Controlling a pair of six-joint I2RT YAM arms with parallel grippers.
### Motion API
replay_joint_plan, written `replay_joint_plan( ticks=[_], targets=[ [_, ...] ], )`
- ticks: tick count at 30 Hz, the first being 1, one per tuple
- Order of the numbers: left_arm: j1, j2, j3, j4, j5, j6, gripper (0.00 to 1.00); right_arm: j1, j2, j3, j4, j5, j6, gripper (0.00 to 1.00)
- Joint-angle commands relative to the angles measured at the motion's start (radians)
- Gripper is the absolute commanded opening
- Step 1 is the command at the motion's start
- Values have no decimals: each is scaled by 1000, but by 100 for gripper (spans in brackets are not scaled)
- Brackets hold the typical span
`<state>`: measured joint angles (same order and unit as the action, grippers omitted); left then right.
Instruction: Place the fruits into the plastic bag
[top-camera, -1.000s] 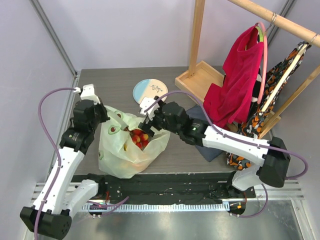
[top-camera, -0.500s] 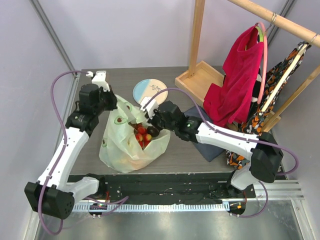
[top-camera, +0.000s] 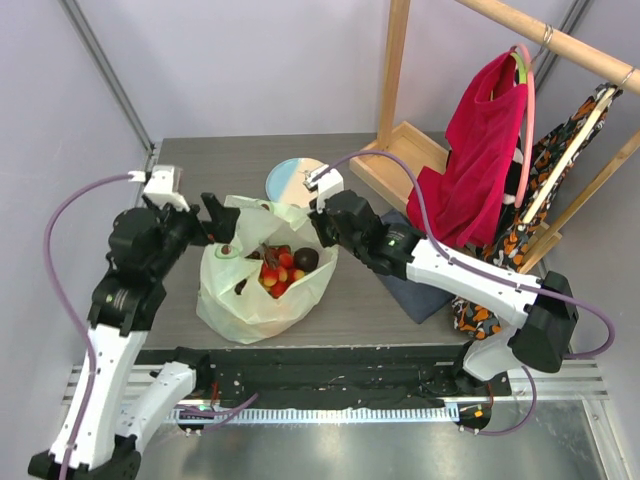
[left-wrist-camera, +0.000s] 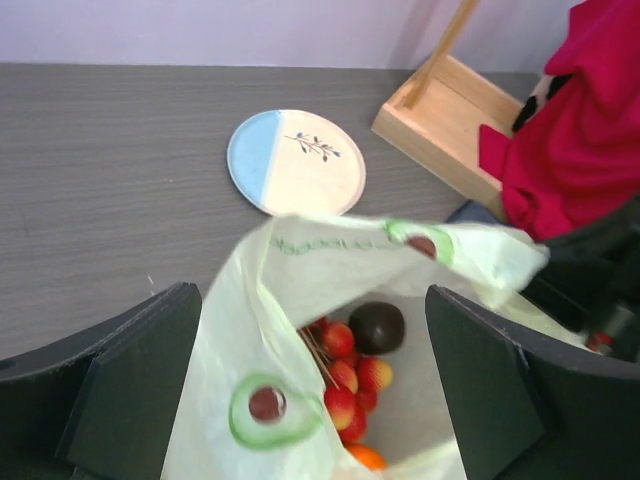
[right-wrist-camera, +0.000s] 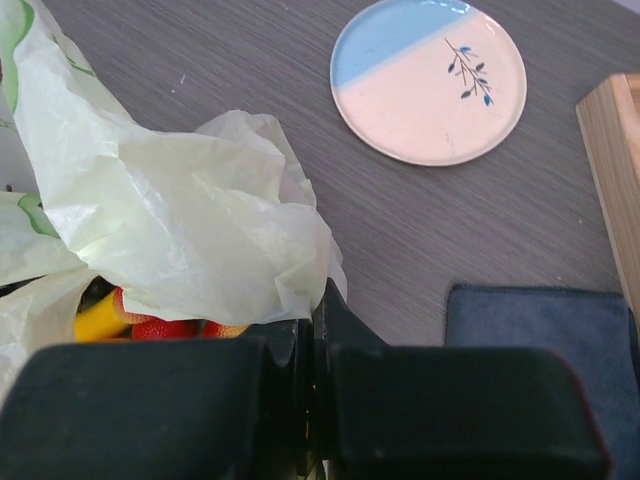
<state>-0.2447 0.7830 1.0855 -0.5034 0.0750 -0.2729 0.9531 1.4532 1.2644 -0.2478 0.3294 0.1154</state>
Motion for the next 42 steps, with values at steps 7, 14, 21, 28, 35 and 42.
replay_joint_plan(
  ticks=[7, 14, 21, 28, 35, 42],
  targets=[
    [-16, -71, -13, -497, -35, -227, 100, -39, 10, 36, 35, 4, 104, 1],
    [-24, 2, -62, -573, 37, -215, 100, -42, 21, 36, 59, -18, 122, 1],
    [-24, 41, -174, -416, 256, -246, 13, -45, -13, 78, 53, -35, 107, 1],
    [-22, 82, 172, -426, 151, -184, 0, -43, -152, 208, -1, -29, 59, 1],
    [11, 206, 392, -379, 199, -158, 0, -43, -281, 217, -13, -35, 70, 1],
    [82, 217, 366, -322, 287, -164, 0, -42, -355, 129, -24, -35, 121, 1]
  ],
)
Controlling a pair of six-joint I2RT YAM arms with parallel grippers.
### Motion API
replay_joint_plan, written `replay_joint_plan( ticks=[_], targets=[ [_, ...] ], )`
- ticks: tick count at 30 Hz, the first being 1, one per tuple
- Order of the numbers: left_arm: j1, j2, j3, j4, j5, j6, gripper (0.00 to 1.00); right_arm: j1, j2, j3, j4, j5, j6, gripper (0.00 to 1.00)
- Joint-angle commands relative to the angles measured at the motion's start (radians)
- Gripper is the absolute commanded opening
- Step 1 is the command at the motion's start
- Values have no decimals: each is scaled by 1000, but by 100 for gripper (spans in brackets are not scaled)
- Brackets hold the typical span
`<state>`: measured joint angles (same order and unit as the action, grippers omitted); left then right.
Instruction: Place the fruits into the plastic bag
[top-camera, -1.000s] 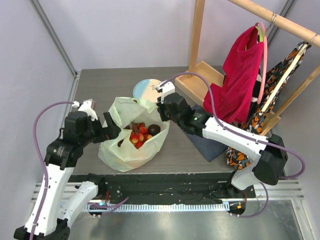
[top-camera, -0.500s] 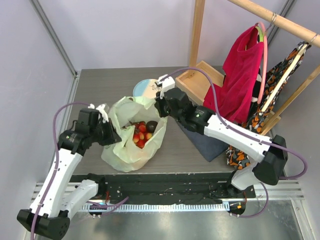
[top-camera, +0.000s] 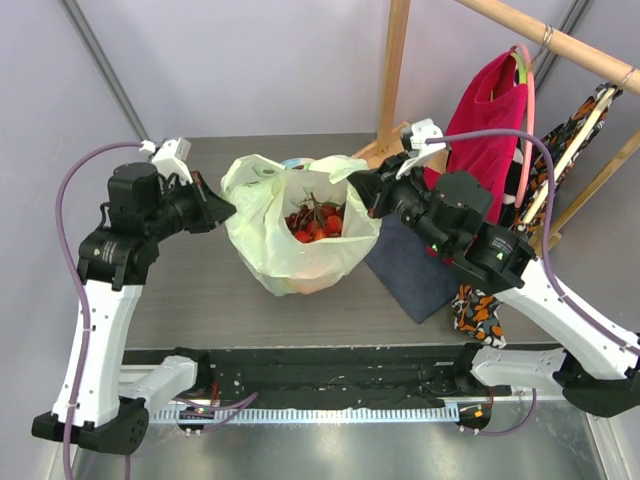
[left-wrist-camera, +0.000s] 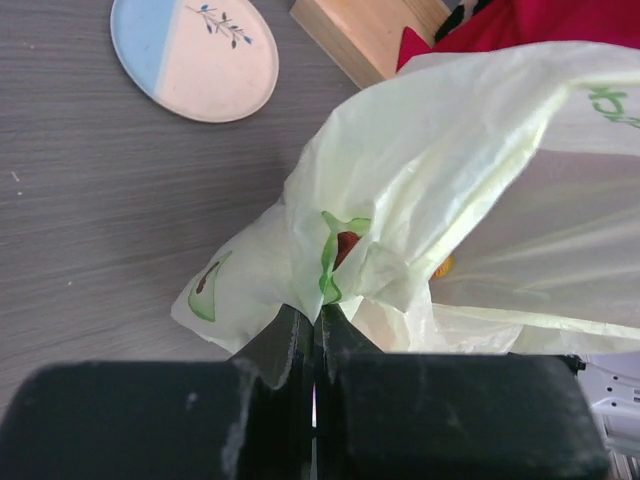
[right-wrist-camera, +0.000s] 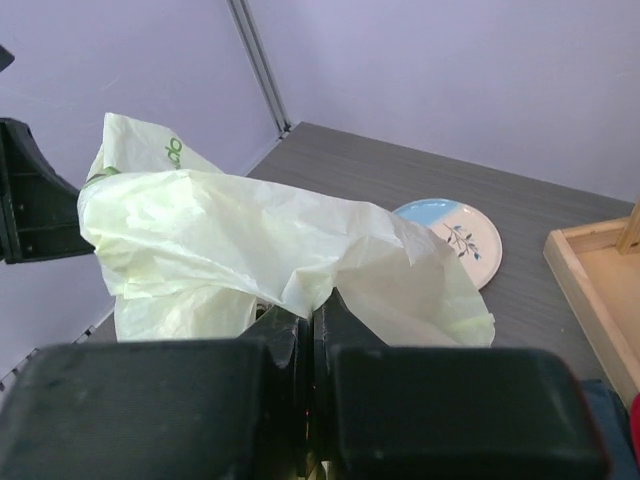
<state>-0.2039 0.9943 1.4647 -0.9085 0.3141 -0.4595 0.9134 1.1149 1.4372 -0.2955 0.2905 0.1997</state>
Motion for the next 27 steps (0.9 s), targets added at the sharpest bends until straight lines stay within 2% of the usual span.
replay_joint_plan(
  ticks=[1, 5, 10, 12, 14, 15, 16, 17, 18, 19, 20, 21, 22, 23, 25, 27],
  targets=[
    [60, 9, -30, 86, 39, 28, 0, -2, -18, -57, 25, 3, 50, 1],
    [176, 47, -134, 129, 156, 30, 0, -4, 8, -124, 29, -34, 98, 1],
    [201, 121, -184, 178, 278, 48, 0, -1, 49, -216, 74, -120, 178, 1],
    [199, 158, -181, 149, 281, 85, 0, -2, 63, -239, 99, -134, 208, 1],
    [230, 170, -178, 142, 281, 125, 0, -1, 77, -262, 107, -128, 214, 3],
    [230, 167, -176, 141, 283, 137, 0, -2, 82, -264, 101, -125, 216, 7],
    [230, 161, -173, 145, 301, 148, 7, -1, 89, -264, 98, -119, 211, 11],
    [230, 152, -170, 149, 315, 163, 11, -2, 92, -265, 95, -119, 205, 24],
    [230, 123, -168, 161, 330, 186, 15, -2, 92, -265, 96, -123, 198, 31],
    [231, 104, -173, 174, 347, 194, 31, 1, 83, -265, 99, -129, 190, 37],
    [232, 84, -178, 190, 358, 196, 43, -1, 77, -265, 105, -135, 182, 51],
    [230, 60, -182, 230, 356, 197, 56, -2, 69, -268, 123, -157, 164, 57],
    [230, 11, -202, 252, 353, 200, 79, -2, 62, -274, 133, -166, 149, 63],
    [231, -17, -214, 275, 332, 197, 88, -2, 42, -279, 143, -178, 133, 70],
    [230, -90, -254, 347, 293, 185, 100, -2, 22, -300, 170, -180, 86, 75],
    [232, -127, -276, 385, 232, 180, 100, -2, -12, -314, 182, -183, 49, 80]
  ],
)
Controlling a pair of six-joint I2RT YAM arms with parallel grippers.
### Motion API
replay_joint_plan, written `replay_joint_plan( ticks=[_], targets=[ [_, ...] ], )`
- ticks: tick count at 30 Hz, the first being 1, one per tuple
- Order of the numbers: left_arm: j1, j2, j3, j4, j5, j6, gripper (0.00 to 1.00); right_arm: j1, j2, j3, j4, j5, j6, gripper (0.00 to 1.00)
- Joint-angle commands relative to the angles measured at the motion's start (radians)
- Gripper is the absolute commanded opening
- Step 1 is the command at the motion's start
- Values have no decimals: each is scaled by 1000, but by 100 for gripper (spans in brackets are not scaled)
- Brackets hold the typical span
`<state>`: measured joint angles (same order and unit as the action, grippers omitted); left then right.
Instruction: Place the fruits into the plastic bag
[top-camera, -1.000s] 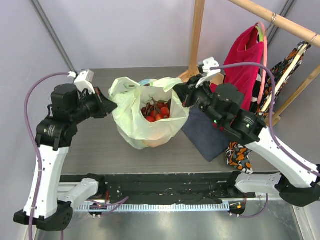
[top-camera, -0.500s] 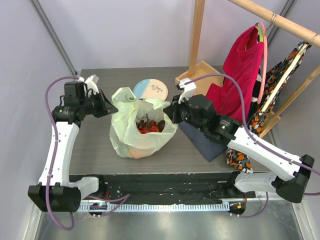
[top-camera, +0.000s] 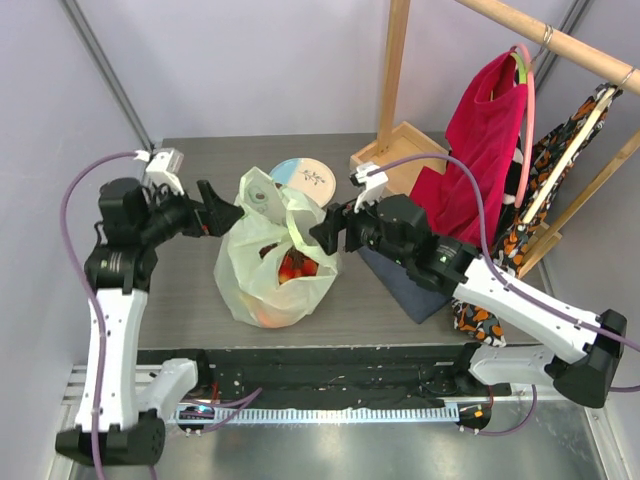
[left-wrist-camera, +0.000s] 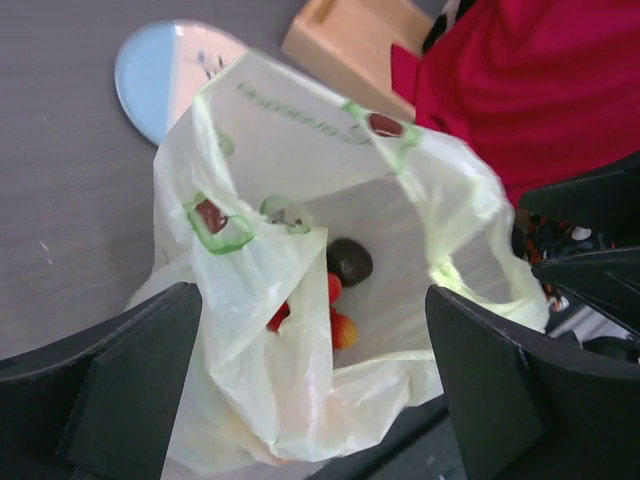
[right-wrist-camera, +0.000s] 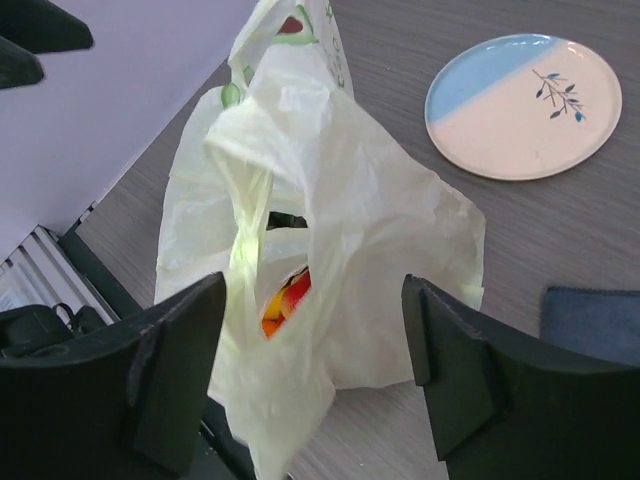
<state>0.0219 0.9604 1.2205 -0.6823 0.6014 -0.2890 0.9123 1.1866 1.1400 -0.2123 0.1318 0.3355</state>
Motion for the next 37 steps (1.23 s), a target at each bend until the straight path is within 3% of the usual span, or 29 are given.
replay_joint_plan(
  ticks=[1, 3, 9, 13, 24, 37],
  targets=[
    [6, -109, -44, 165, -80, 1, 100, -1, -97, -31, 103, -32, -119, 81],
    [4, -132, -56, 176, -171, -19, 100, -1, -132, -48, 116, -37, -142, 85],
    [7, -118, -75, 150, -412, -116, 100, -56, -147, -31, 22, 146, -87, 91],
    [7, -170, -108, 193, -433, -134, 100, -147, -179, -48, -10, 172, -35, 91],
    [9, -390, -197, 225, -580, -124, 100, -151, -323, -195, 82, 357, -139, 91],
    [7, -400, -194, 217, -574, -121, 100, -153, -349, -237, 108, 364, -145, 91]
  ],
)
